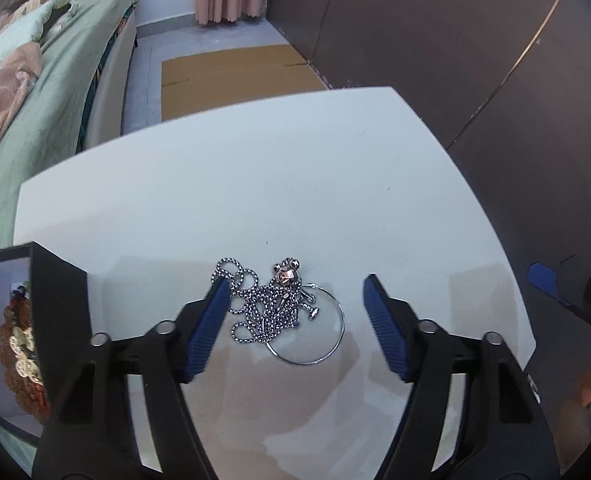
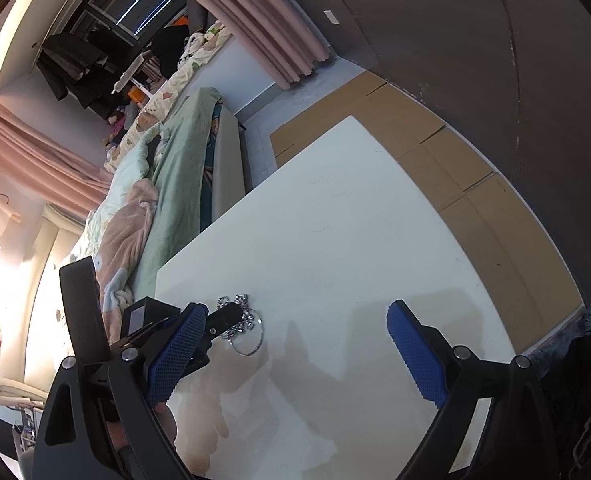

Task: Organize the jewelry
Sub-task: 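Grasp the silver bead chain with the left tool and lift it toward the box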

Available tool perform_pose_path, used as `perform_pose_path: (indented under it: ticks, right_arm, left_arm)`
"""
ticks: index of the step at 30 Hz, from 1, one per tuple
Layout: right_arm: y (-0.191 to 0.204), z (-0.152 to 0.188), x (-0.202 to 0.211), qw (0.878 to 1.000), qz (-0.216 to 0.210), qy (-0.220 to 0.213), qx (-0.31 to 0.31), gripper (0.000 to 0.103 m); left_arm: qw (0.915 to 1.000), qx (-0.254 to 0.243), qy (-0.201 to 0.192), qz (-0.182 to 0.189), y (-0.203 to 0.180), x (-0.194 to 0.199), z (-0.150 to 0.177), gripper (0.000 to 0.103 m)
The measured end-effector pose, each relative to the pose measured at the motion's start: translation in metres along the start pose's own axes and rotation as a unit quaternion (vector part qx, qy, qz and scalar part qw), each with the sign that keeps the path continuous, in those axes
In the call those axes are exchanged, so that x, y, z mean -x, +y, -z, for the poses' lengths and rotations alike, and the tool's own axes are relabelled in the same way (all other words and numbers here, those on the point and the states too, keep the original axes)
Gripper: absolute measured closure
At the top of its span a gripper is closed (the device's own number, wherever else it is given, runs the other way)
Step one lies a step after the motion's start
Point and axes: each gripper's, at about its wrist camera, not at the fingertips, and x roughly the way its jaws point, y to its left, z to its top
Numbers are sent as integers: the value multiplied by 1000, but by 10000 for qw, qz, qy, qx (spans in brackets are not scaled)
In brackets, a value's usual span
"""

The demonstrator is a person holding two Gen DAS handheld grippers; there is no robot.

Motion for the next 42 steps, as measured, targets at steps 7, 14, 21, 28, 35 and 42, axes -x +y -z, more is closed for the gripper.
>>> perform_pose_path:
  ticks: [7, 14, 21, 28, 35, 42]
  right_arm:
    - [3, 2, -10, 9998, 171, 72, -22, 13]
    - [12, 7, -23, 9995, 235, 207, 89, 13]
    - [23, 10, -37, 9989, 256, 334, 213, 18]
    - [34, 17, -53, 9977, 297, 498, 351, 28]
    - [46, 23, -63, 9967, 340, 578, 467, 31]
    - [43, 22, -63, 9969, 326, 574, 423, 32]
  left_arm:
    - [9999, -9, 96, -112, 2, -9, 5, 83]
    - [9987, 322, -82, 389, 16, 13, 3, 90]
    - [9960, 494, -240, 711, 33, 32, 0, 100]
    - [9915, 433, -634, 1048, 41, 73, -5, 100]
    - [9862, 494, -1015, 1208, 53, 108, -7, 100]
    - [9805, 434, -1475, 1221, 50, 155, -20, 100]
